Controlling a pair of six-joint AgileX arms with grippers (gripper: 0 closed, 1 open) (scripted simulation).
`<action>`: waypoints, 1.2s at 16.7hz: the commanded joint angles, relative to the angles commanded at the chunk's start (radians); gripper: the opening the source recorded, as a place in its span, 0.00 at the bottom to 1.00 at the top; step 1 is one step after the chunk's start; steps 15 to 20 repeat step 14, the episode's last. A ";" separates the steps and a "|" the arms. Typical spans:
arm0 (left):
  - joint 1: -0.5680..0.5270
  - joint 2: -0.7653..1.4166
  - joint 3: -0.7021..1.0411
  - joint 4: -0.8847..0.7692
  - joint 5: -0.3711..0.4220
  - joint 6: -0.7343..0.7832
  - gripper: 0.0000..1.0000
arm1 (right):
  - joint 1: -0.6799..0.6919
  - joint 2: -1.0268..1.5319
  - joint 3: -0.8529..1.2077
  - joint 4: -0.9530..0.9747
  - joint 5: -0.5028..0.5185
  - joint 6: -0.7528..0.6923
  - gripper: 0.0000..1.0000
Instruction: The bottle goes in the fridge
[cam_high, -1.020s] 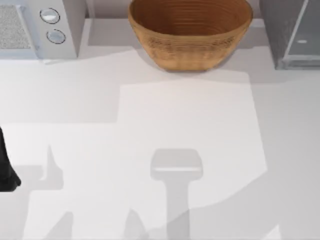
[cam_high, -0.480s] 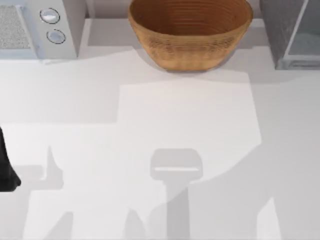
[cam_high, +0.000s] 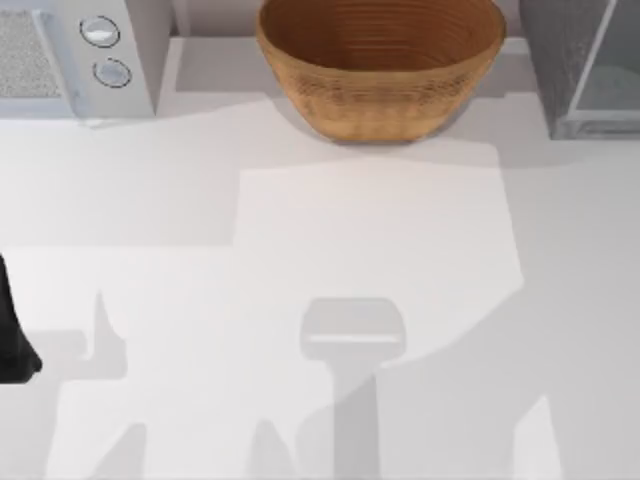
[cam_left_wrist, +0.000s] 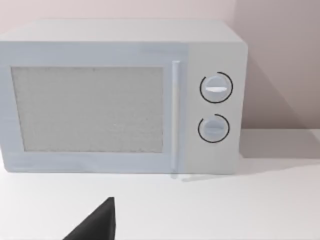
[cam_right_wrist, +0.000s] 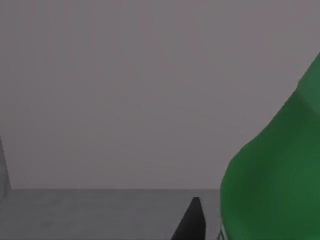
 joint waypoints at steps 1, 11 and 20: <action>0.000 0.000 0.000 0.000 0.000 0.000 1.00 | 0.000 0.000 0.000 0.000 0.000 0.000 0.46; 0.000 0.000 0.000 0.000 0.000 0.000 1.00 | 0.000 0.000 0.000 0.000 0.000 0.000 1.00; 0.000 0.000 0.000 0.000 0.000 0.000 1.00 | 0.000 0.000 0.000 0.000 0.000 0.000 1.00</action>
